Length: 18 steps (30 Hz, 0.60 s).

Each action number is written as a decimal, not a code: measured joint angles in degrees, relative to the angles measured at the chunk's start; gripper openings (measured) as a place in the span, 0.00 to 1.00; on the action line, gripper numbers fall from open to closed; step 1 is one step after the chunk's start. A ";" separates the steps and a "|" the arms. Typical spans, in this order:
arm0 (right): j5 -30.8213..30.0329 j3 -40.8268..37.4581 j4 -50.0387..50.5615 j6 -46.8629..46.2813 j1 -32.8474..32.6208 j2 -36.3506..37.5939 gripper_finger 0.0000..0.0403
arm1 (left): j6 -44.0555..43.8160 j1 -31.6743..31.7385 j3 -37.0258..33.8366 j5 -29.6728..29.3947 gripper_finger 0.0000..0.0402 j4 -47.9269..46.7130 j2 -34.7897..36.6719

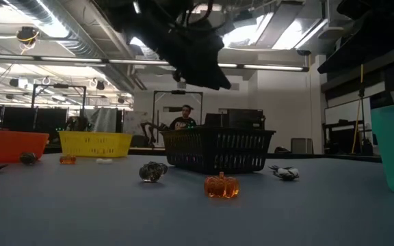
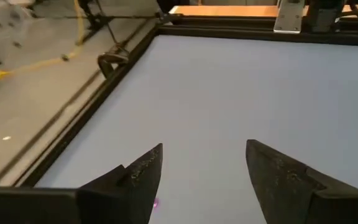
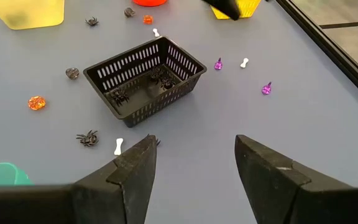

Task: Sort Halloween decoration
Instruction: Put the violet witch hat toy into the top yellow bin

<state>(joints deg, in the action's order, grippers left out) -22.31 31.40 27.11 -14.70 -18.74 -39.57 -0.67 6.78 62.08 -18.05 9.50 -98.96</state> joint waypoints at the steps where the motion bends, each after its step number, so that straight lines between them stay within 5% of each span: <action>1: 0.00 0.00 0.00 0.00 0.02 0.00 0.53 | 0.02 1.34 0.00 2.19 0.53 -0.08 0.00; 9: -0.06 0.00 -0.01 0.02 0.01 0.00 0.53 | 0.22 10.10 0.00 16.47 0.53 -3.28 0.00; 18: -1.22 0.00 0.00 0.18 0.00 0.00 0.53 | 6.89 12.85 -2.15 19.24 0.52 -9.52 0.00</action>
<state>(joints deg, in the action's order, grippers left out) -23.53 31.40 27.11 -14.52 -18.74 -39.57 6.22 19.64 59.94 1.19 -0.01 -98.96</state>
